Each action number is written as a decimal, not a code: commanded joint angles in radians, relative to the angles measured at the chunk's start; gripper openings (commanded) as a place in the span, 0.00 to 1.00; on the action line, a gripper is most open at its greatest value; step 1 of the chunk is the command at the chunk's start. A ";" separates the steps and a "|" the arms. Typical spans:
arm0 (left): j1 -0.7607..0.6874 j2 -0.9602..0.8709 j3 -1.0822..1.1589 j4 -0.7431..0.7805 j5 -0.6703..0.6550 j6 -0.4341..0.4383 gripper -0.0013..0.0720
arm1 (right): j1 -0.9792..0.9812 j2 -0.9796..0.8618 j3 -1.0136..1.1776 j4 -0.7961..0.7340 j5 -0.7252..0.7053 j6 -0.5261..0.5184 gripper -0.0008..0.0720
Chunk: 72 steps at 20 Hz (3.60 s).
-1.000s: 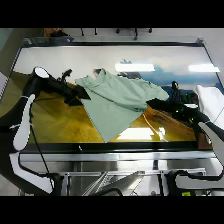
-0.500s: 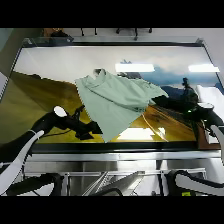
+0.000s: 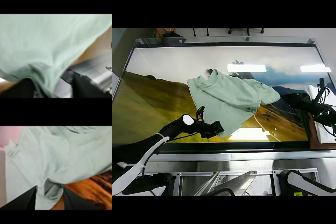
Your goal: Fold the shirts.
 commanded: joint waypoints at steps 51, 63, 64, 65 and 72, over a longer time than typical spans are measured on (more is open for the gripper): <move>1.017 0.547 0.914 -0.082 -0.407 0.526 0.03 | -0.188 0.024 1.196 0.220 0.209 0.250 0.04; 0.607 -0.446 0.954 0.383 -0.248 0.409 0.04 | 0.308 -0.813 0.829 0.114 -0.176 0.026 0.05; 0.616 -0.489 1.019 0.384 -0.291 0.371 0.05 | 0.306 -0.837 0.832 0.180 -0.179 -0.018 0.24; 0.629 -0.515 1.081 0.384 -0.345 0.357 0.43 | 0.298 -0.844 0.841 0.202 -0.178 -0.038 0.42; 0.800 -0.425 1.234 0.385 -0.725 0.167 0.97 | 0.100 -0.661 0.857 -0.030 0.126 0.128 0.28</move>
